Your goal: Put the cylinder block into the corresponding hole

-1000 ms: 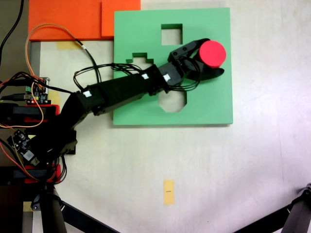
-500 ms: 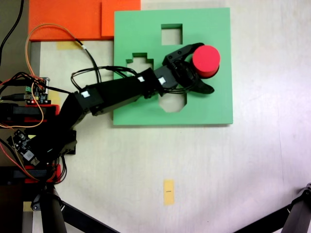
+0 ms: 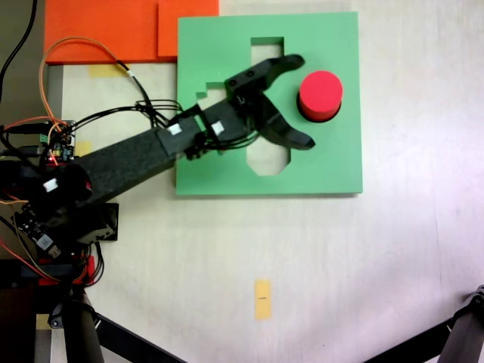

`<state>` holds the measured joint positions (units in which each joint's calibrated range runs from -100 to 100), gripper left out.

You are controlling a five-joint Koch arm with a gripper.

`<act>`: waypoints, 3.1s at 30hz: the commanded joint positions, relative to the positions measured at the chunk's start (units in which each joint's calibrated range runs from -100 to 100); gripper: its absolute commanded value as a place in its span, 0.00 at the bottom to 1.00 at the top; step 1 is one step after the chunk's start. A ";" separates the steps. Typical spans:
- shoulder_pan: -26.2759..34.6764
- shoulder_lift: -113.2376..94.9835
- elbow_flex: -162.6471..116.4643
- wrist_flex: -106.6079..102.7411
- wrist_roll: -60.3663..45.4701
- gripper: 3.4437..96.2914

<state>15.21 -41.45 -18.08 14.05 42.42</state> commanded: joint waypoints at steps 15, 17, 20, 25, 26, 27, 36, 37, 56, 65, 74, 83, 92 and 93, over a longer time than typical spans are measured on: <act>-9.91 -38.16 -55.70 0.16 -41.90 0.49; -9.77 -36.06 -61.88 0.64 -41.81 0.48; -9.57 -35.37 -66.87 0.25 -41.76 0.48; -9.47 -36.90 -75.84 -1.96 -41.66 0.47; -9.43 -38.02 -77.63 -3.02 -41.66 0.47; -9.38 -40.67 -79.53 -4.18 -41.66 0.47; -11.33 -58.55 -81.92 -12.46 -35.80 0.47; -11.77 -58.55 -81.92 -12.46 -34.58 0.47; -16.51 -58.55 -81.92 -13.23 -34.38 0.50; -15.24 -58.55 -81.92 -13.04 -34.29 0.50; -10.26 -58.55 -81.92 -13.23 -34.43 0.50; -10.99 -58.55 -81.92 -13.33 -34.29 0.50; -10.84 -58.55 -81.92 -13.90 -36.29 0.52; -10.84 -58.55 -81.92 -13.90 -38.93 0.52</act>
<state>4.47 -99.45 -98.82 6.90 7.40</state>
